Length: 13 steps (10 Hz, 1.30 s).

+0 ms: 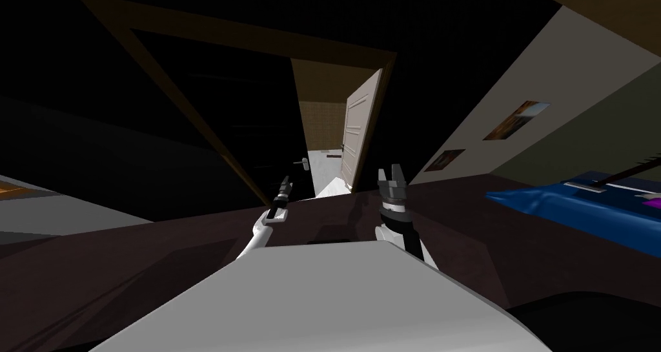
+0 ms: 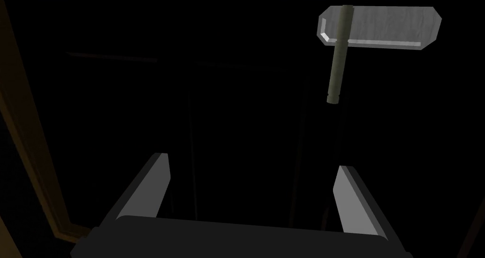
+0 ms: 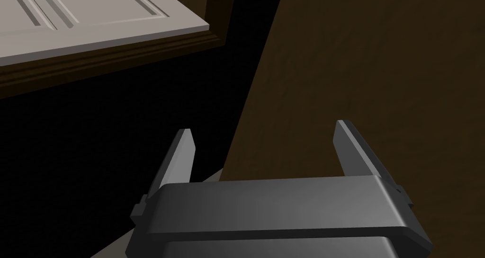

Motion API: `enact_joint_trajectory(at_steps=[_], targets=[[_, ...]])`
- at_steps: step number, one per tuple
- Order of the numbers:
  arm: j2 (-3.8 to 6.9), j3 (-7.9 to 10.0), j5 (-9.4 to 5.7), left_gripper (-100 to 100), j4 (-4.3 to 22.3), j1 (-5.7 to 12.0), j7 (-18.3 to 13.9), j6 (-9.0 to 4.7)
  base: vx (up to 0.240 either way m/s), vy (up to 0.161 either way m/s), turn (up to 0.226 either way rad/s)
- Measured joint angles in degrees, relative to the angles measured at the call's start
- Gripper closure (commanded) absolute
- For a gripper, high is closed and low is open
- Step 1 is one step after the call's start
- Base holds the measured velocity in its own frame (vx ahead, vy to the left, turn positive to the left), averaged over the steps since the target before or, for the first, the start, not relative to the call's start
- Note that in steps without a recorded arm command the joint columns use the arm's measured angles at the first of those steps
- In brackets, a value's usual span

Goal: Push the door open

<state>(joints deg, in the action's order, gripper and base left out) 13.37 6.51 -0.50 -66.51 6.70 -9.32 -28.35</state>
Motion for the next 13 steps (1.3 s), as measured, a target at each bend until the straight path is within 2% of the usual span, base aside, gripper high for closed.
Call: enact_joint_trajectory(at_steps=[4,7,12,13], targets=[[1.16,0.36,-0.36,-100,4.9,2.6,-0.7,-0.3,0.063,0.005,-0.022],[2.08,0.72,-0.67,-100,9.9,5.21,-1.2,-0.74,0.083,-0.007,-0.025],[3.29,1.11,-1.05,-100,15.9,8.19,-2.0,-1.37,0.068,0.004,-0.022],[3.64,1.24,-1.16,-100,18.0,9.34,-2.2,-1.66,0.096,-0.001,-0.037]])
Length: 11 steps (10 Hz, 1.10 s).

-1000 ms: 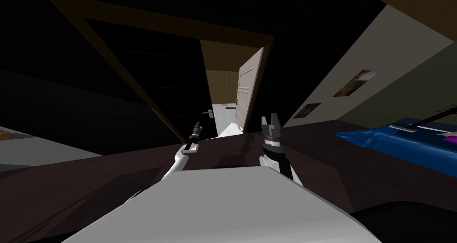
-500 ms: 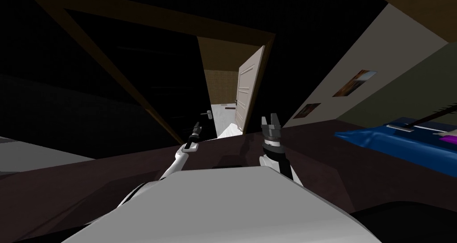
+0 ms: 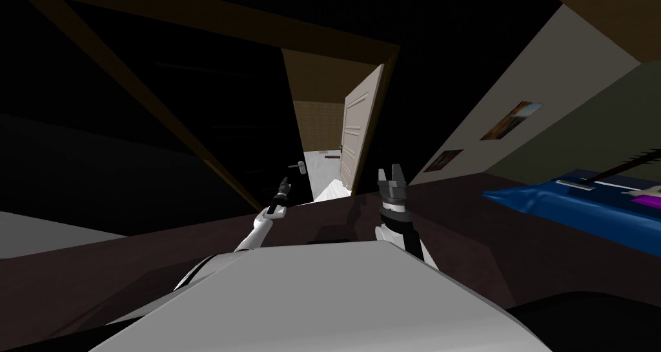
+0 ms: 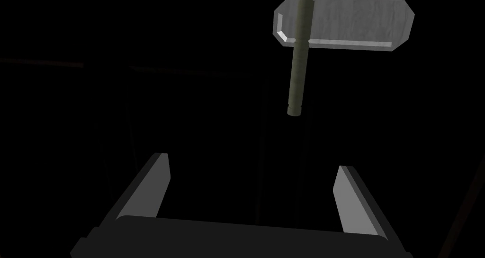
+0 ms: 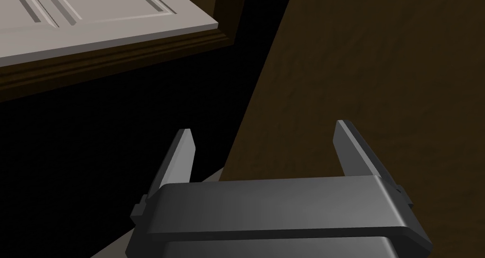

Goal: Push the door open

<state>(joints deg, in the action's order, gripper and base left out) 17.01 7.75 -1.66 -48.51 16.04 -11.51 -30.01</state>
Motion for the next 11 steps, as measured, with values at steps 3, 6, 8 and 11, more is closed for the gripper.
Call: enact_joint_trajectory(at_steps=[3,6,8,11], targets=[[0.87,0.35,-0.31,-100,4.7,2.39,-0.5,-0.46,0.088,0.003,-0.026],[2.04,0.69,-0.67,-100,9.4,4.88,-1.3,-0.48,0.121,0.01,-0.029],[2.57,0.88,-0.84,-100,13.0,6.59,-1.7,-1.32,0.086,0.0,-0.024],[3.2,1.18,-1.09,-100,15.6,8.06,-2.1,-0.93,0.071,0.006,-0.016]])
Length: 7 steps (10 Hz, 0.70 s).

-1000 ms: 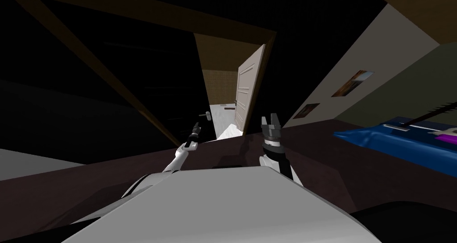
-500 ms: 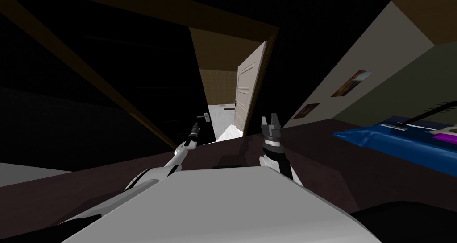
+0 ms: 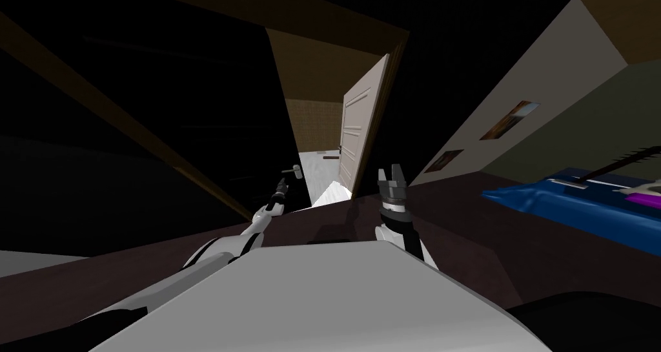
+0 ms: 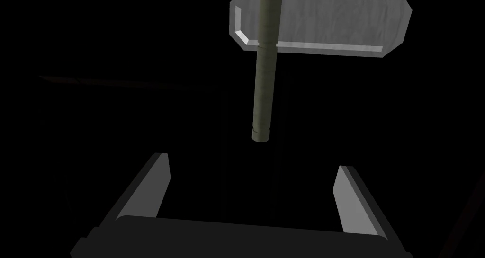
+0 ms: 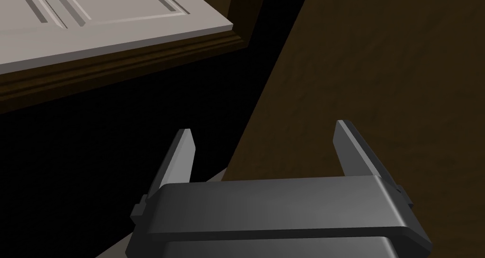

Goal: Push the door open

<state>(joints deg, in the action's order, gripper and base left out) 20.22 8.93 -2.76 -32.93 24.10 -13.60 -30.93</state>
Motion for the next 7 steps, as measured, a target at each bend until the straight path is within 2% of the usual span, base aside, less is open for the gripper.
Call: enact_joint_trajectory(at_steps=[3,4,7], targets=[[0.3,0.21,-0.15,-100,2.7,1.39,-0.1,-0.44,0.034,0.005,-0.007],[0.32,0.22,-0.15,-100,2.8,1.44,-0.1,-0.47,0.097,0.011,-0.02],[0.36,0.44,-0.24,-100,3.0,1.51,0.0,-0.53,0.169,0.038,-0.02]])
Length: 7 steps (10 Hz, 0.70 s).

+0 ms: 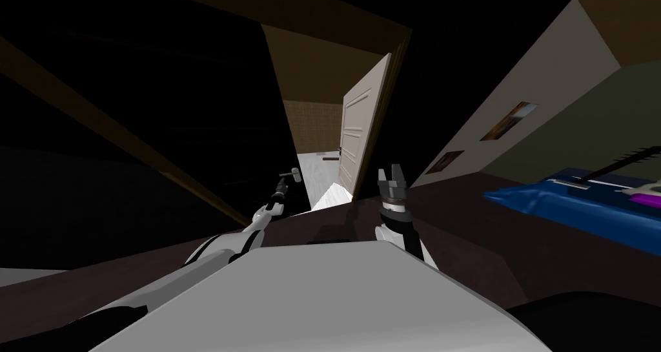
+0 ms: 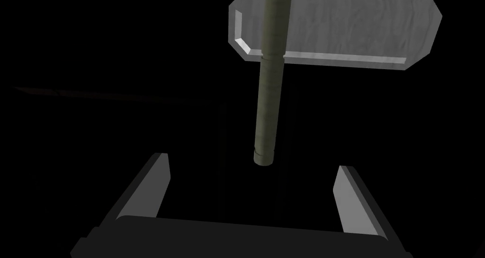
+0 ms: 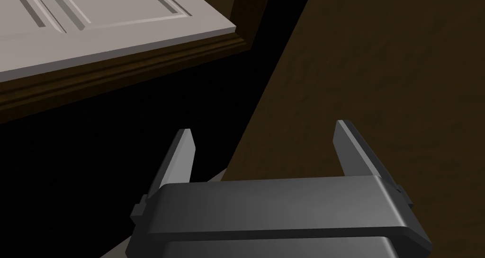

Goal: Push the door open

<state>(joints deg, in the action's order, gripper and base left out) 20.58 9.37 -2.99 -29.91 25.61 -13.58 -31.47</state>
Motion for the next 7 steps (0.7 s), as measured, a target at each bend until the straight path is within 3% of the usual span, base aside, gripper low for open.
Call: enact_joint_trajectory(at_steps=[7], targets=[[0.09,0.87,-0.34,-100,0.2,-0.13,0.6,0.0,0.209,0.052,-0.026]])
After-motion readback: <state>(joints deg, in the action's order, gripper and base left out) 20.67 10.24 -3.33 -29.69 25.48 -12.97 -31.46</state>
